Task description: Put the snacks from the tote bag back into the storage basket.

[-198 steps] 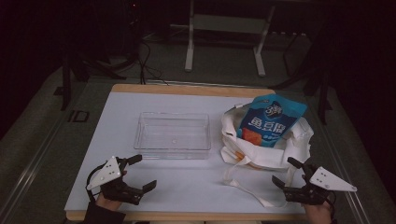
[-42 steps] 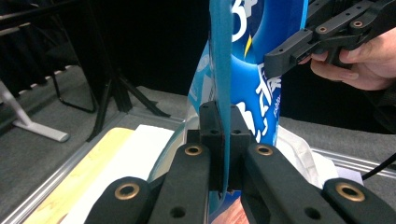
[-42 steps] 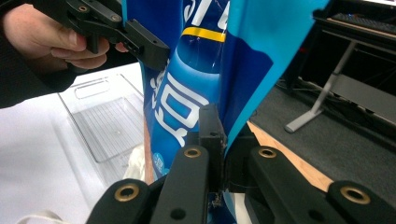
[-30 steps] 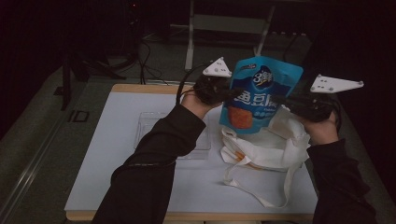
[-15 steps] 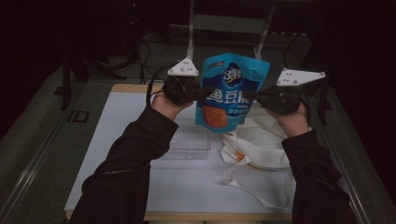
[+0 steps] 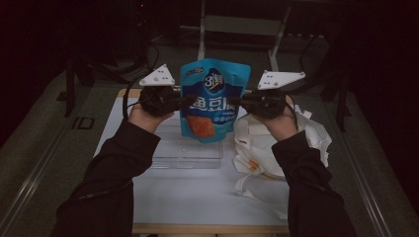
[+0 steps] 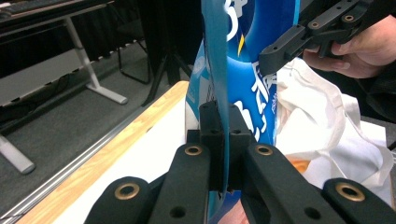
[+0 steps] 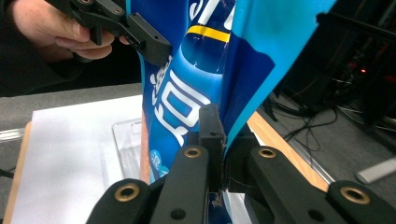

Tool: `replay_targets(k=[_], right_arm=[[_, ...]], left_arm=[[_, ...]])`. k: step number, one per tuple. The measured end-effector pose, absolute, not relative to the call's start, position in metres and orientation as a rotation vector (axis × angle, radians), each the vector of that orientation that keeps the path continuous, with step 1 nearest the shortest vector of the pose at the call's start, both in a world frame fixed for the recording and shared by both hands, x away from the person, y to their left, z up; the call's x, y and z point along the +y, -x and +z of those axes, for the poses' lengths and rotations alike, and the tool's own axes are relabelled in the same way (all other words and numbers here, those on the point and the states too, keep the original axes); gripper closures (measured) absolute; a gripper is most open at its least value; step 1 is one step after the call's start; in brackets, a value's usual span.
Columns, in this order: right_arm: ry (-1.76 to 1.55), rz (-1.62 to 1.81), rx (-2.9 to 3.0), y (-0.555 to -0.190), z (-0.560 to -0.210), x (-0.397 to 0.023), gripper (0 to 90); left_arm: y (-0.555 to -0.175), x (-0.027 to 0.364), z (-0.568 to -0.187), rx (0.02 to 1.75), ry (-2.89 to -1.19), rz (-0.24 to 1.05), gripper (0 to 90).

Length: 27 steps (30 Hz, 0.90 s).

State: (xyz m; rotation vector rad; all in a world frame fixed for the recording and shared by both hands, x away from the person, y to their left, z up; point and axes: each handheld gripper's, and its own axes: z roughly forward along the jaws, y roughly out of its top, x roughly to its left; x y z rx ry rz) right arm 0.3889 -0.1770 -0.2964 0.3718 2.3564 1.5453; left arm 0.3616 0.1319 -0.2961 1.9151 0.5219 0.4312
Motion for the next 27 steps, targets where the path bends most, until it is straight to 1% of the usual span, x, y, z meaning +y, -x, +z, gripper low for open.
replay_targets(k=[10,11,16,21,27], right_arm=[[-0.311,1.614,2.38,-0.392,-0.303,-0.135,89.1],[-0.311,1.614,2.38,-0.392,-0.303,-0.135,89.1],[-0.305,1.623,2.412,-0.395,-0.319,-0.117,89.1],[-0.306,1.616,2.424,-0.398,-0.333,-0.108,89.1],[-0.332,1.605,2.452,-0.404,-0.355,-0.103,89.1]], left_arm=[[-0.348,0.176,-0.301,0.553,-1.909,0.468,90.0],[-0.348,0.176,-0.301,0.553,-1.909,0.468,90.0],[-0.348,0.192,-0.318,0.579,-1.909,0.449,90.0],[-0.351,0.198,-0.333,0.601,-1.908,0.442,90.0],[-0.357,0.202,-0.357,0.633,-1.898,0.397,90.0]])
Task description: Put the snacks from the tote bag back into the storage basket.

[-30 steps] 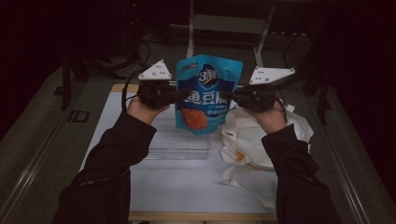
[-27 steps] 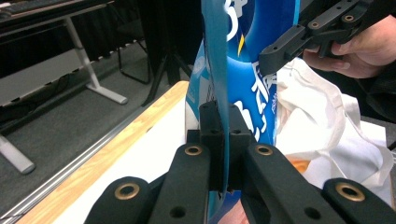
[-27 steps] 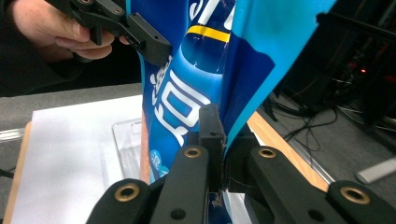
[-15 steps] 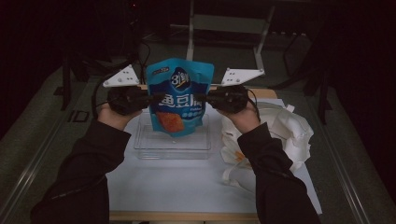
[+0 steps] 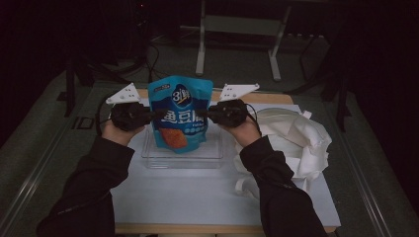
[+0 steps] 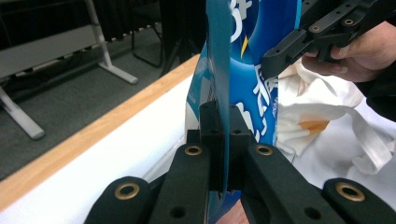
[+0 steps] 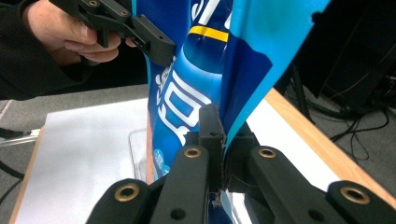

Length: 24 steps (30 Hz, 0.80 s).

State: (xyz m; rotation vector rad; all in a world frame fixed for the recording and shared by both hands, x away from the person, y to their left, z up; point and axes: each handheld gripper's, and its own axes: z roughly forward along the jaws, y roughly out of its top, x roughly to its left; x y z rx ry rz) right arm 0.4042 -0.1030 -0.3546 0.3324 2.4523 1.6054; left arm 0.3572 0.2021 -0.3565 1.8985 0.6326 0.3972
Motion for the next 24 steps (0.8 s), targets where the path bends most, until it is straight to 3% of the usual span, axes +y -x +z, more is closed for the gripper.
replay_targets(k=[24], right_arm=[[-0.387,1.562,2.568,-0.397,-0.409,-0.101,89.0]], left_arm=[[-0.36,0.211,-0.415,0.614,-1.921,0.264,90.0]])
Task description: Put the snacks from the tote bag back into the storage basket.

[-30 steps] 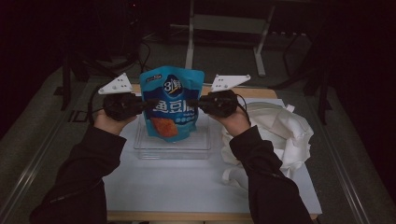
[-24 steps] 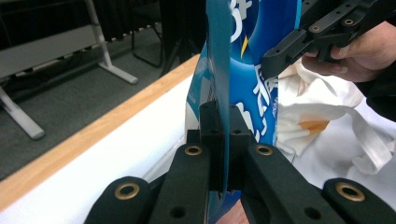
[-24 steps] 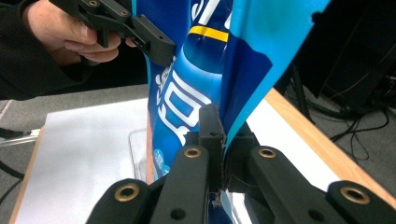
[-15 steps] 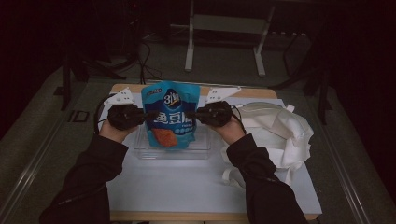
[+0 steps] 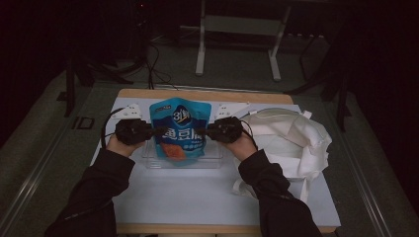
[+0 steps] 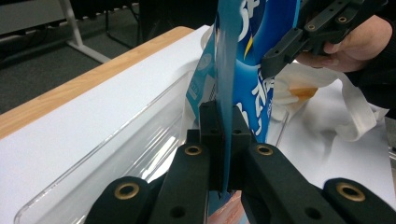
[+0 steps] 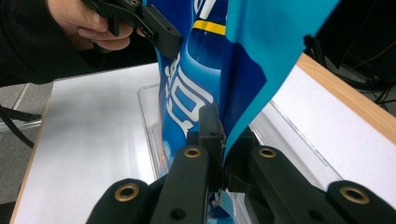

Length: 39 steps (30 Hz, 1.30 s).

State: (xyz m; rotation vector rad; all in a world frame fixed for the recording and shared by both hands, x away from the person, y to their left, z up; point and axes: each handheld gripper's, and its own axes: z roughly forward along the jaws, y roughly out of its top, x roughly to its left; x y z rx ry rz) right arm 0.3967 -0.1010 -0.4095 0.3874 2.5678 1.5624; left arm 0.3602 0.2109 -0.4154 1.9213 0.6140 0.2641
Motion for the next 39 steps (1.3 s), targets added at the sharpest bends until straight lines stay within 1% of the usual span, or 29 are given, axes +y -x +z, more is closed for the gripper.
replay_targets(k=[11,22,26,31,33,34,36,38,39], right_arm=[[-0.39,1.574,2.576,-0.394,-0.42,-0.102,89.0],[-0.382,1.581,2.559,-0.39,-0.422,-0.103,88.4],[-0.397,1.587,2.557,-0.391,-0.422,-0.104,86.3],[-0.402,1.582,2.55,-0.392,-0.421,-0.104,82.0],[-0.405,1.59,2.541,-0.392,-0.42,-0.105,78.3],[-0.405,1.595,2.535,-0.392,-0.42,-0.106,74.8],[-0.41,1.603,2.514,-0.391,-0.417,-0.106,60.3],[-0.411,1.599,2.499,-0.391,-0.416,-0.107,50.9],[-0.411,1.588,2.493,-0.39,-0.415,-0.107,47.7]], left_arm=[[-0.354,0.213,-0.427,0.588,-1.911,0.267,89.5],[-0.351,0.215,-0.431,0.594,-1.877,0.267,88.6],[-0.35,0.214,-0.431,0.595,-1.877,0.286,88.1],[-0.348,0.214,-0.43,0.608,-1.885,0.304,83.9],[-0.347,0.214,-0.429,0.612,-1.88,0.317,81.9],[-0.346,0.214,-0.429,0.616,-1.88,0.329,79.6],[-0.345,0.214,-0.428,0.62,-1.876,0.33,79.6],[-0.344,0.213,-0.427,0.629,-1.876,0.342,74.7],[-0.344,0.213,-0.426,0.625,-1.873,0.34,74.8]])
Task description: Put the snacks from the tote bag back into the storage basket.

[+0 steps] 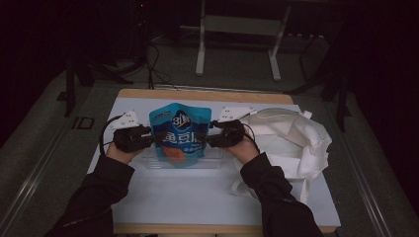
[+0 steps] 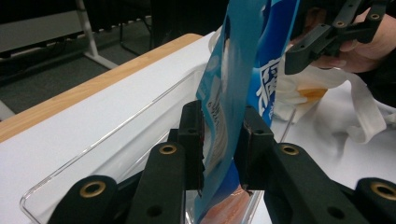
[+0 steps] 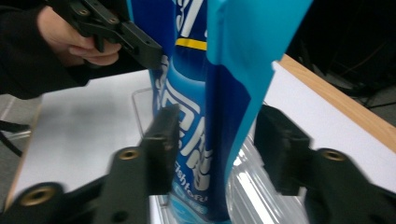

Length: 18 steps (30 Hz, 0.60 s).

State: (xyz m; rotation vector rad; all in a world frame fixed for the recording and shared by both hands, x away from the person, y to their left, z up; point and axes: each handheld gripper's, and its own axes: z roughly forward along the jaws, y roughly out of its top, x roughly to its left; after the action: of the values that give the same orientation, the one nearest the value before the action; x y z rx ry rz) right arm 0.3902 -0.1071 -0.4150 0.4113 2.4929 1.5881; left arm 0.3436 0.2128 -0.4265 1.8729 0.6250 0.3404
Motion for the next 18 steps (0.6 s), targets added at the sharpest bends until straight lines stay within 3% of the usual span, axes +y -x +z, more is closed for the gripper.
replay_targets(k=[1,5,6,8,13,16,18], right_arm=[[-0.412,1.584,2.483,-0.39,-0.415,-0.107,43.5],[-0.446,1.617,2.453,-0.39,-0.414,-0.111,29.0],[-0.465,1.639,2.454,-0.391,-0.414,-0.113,23.8],[-0.463,1.652,2.452,-0.392,-0.414,-0.115,13.6],[-0.483,1.685,2.438,-0.391,-0.412,-0.122,12.8],[-0.48,1.664,2.428,-0.391,-0.411,-0.125,13.7],[-0.477,1.65,2.429,-0.391,-0.41,-0.127,14.0]], left_arm=[[-0.343,0.212,-0.426,0.627,-1.876,0.35,74.1],[-0.343,0.213,-0.423,0.689,-1.834,0.374,55.8],[-0.344,0.213,-0.423,0.705,-1.827,0.37,46.2],[-0.345,0.214,-0.423,0.714,-1.817,0.347,39.5],[-0.346,0.212,-0.426,0.667,-1.846,0.303,10.2],[-0.347,0.212,-0.428,0.692,-1.828,0.279,1.1],[-0.346,0.214,-0.429,0.694,-1.817,0.276,0.3]])
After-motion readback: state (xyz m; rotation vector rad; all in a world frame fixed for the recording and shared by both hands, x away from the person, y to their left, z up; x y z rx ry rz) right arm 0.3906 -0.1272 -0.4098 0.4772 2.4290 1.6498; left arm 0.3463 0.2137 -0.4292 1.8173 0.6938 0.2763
